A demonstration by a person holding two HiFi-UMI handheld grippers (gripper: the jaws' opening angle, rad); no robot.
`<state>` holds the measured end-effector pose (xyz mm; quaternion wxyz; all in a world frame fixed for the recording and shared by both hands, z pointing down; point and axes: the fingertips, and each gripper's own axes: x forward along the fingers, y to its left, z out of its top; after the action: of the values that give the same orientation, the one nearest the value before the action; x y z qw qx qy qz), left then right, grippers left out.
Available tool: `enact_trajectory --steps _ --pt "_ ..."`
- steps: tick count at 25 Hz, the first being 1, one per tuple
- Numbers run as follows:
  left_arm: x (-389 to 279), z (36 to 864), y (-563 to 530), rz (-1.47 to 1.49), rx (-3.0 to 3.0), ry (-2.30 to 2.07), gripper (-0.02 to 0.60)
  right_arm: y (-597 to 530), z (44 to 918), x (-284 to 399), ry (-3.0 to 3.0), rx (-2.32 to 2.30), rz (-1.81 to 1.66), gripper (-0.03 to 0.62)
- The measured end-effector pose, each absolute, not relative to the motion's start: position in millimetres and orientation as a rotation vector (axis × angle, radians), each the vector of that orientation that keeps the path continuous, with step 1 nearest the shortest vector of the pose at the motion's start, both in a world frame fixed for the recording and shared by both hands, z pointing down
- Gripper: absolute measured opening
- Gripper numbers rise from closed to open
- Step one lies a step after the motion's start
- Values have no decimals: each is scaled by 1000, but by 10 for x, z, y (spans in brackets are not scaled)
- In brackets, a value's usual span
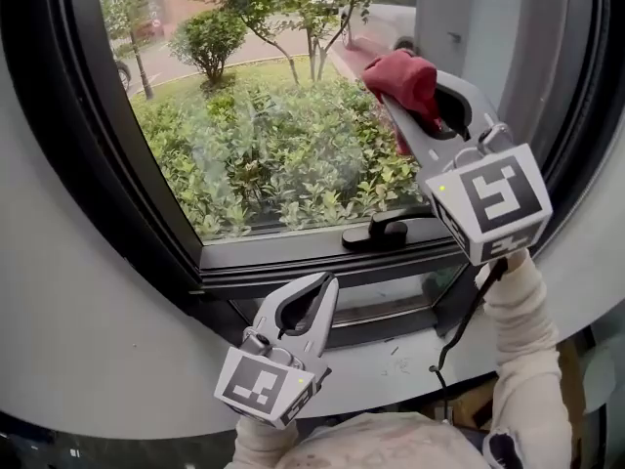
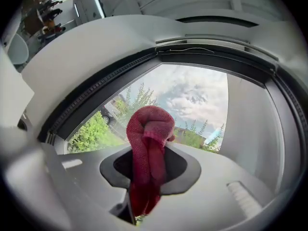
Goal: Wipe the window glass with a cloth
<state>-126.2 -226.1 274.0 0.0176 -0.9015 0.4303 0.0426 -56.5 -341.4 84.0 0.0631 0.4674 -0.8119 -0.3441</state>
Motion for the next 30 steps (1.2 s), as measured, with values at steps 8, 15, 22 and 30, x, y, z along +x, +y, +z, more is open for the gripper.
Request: enact_trajectory --steps 8,15,22,30 --pt "-1353 2635 -2459 141 -2779 1381 0 -3671 230 -412 -2330 1447 -1140 130" --pt "-1345 2475 -2550 163 -2765 1388 0 -3638 -299 -331 -2316 1509 -1212 126" --pt "-1302 2512 -2595 173 -2751 1396 0 -3583 108 -402 -2329 1481 -1275 121" --pt "-1043 2837 -2576 72 -2778 1412 0 -3609 1052 -244 -2364 1434 -1258 121"
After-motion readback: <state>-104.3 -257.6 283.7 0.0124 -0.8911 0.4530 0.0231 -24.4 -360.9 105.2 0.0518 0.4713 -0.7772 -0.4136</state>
